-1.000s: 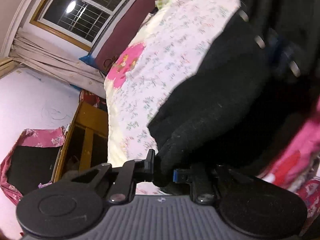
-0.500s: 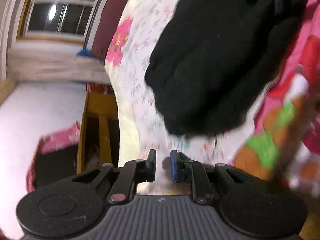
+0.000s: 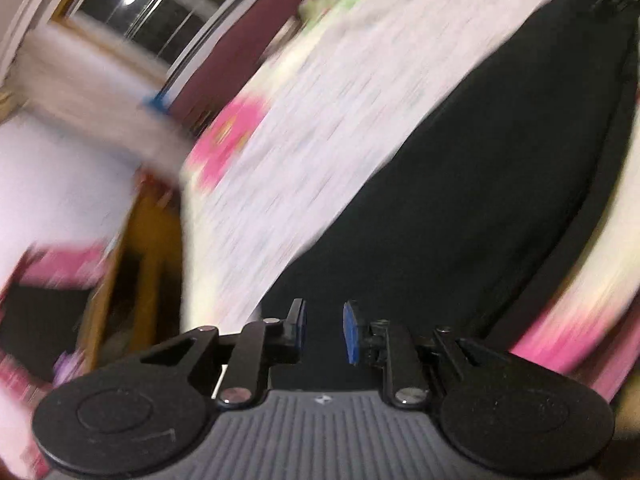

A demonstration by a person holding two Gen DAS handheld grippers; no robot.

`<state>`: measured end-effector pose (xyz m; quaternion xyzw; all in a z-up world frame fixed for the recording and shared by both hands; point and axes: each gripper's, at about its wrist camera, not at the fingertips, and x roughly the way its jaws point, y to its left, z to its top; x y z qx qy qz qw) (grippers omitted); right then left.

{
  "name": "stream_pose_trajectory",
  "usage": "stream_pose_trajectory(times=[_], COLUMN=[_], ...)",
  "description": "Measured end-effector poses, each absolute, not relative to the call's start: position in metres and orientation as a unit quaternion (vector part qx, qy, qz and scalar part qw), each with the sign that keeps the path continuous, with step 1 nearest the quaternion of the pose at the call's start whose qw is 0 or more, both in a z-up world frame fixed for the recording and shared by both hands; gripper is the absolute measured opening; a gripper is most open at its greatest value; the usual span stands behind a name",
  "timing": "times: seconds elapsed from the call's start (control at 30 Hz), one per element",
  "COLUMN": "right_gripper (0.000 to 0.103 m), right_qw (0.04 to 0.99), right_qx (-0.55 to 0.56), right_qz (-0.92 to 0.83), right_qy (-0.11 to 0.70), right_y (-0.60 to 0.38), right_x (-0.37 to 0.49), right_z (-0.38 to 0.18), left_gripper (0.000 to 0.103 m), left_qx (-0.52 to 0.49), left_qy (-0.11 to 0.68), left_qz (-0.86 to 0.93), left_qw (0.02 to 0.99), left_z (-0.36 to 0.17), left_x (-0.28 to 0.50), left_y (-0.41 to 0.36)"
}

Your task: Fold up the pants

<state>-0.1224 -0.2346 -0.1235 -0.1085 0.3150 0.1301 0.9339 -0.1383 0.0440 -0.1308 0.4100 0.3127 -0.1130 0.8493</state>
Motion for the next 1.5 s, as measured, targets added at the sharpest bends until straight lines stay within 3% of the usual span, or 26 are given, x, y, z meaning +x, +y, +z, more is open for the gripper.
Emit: stream_pose_trajectory(times=[0.2, 0.27, 0.3, 0.33, 0.53, 0.67, 0.73, 0.77, 0.8, 1.03, 1.23, 1.33, 1.43, 1.47, 1.5], right_gripper=[0.049, 0.054, 0.064, 0.068, 0.068, 0.062, 0.043, 0.017, 0.008, 0.008, 0.004, 0.022, 0.049, 0.069, 0.076], right_qw=[0.948, 0.947, 0.945, 0.942, 0.929, 0.906, 0.895, 0.889, 0.887, 0.914, 0.942, 0.921, 0.923, 0.923, 0.924], right_qx=[-0.030, -0.019, -0.016, -0.014, 0.053, 0.134, 0.168, 0.195, 0.214, 0.101, -0.012, -0.030, 0.043, 0.064, 0.090], right_qz=[-0.052, -0.085, -0.096, -0.106, -0.095, -0.055, -0.030, -0.014, 0.006, 0.158, 0.068, -0.017, -0.015, -0.011, -0.006], right_qy=[0.311, 0.309, 0.313, 0.319, 0.353, 0.398, 0.413, 0.414, 0.410, 0.360, 0.328, 0.387, 0.382, 0.378, 0.372], right_y=[-0.382, -0.422, -0.440, -0.454, -0.532, -0.550, -0.549, -0.548, -0.542, -0.452, -0.490, -0.524, -0.555, -0.563, -0.571], right_x=[-0.161, -0.169, -0.170, -0.168, -0.135, -0.110, -0.108, -0.115, -0.116, -0.090, -0.060, -0.051, -0.074, -0.079, -0.086], right_z=[-0.121, -0.118, -0.117, -0.119, -0.142, -0.166, -0.168, -0.160, -0.151, -0.102, -0.120, -0.151, -0.145, -0.144, -0.144], left_gripper=[0.032, 0.032, 0.032, 0.032, 0.032, 0.032, 0.033, 0.033, 0.033, 0.037, 0.037, 0.037, 0.038, 0.038, 0.038], left_qx=[0.365, 0.367, 0.364, 0.363, 0.354, 0.359, 0.360, 0.357, 0.355, 0.353, 0.356, 0.368, 0.382, 0.383, 0.383], left_qy=[0.265, 0.250, 0.246, 0.243, 0.258, 0.273, 0.280, 0.286, 0.290, 0.303, 0.294, 0.289, 0.282, 0.282, 0.283], left_qz=[-0.309, -0.357, -0.377, -0.391, -0.443, -0.455, -0.456, -0.455, -0.455, -0.441, -0.427, -0.417, -0.415, -0.414, -0.413], left_qw=[0.838, 0.822, 0.815, 0.810, 0.782, 0.768, 0.764, 0.764, 0.764, 0.768, 0.778, 0.779, 0.776, 0.776, 0.777], left_z=[-0.139, -0.145, -0.148, -0.151, -0.167, -0.170, -0.171, -0.170, -0.169, -0.183, -0.190, -0.192, -0.192, -0.193, -0.192], left_x=[-0.112, -0.106, -0.102, -0.099, -0.079, -0.067, -0.060, -0.058, -0.056, -0.053, -0.058, -0.064, -0.069, -0.070, -0.070], left_y=[-0.118, -0.167, -0.184, -0.200, -0.268, -0.279, -0.281, -0.281, -0.282, -0.285, -0.288, -0.290, -0.288, -0.287, -0.287])
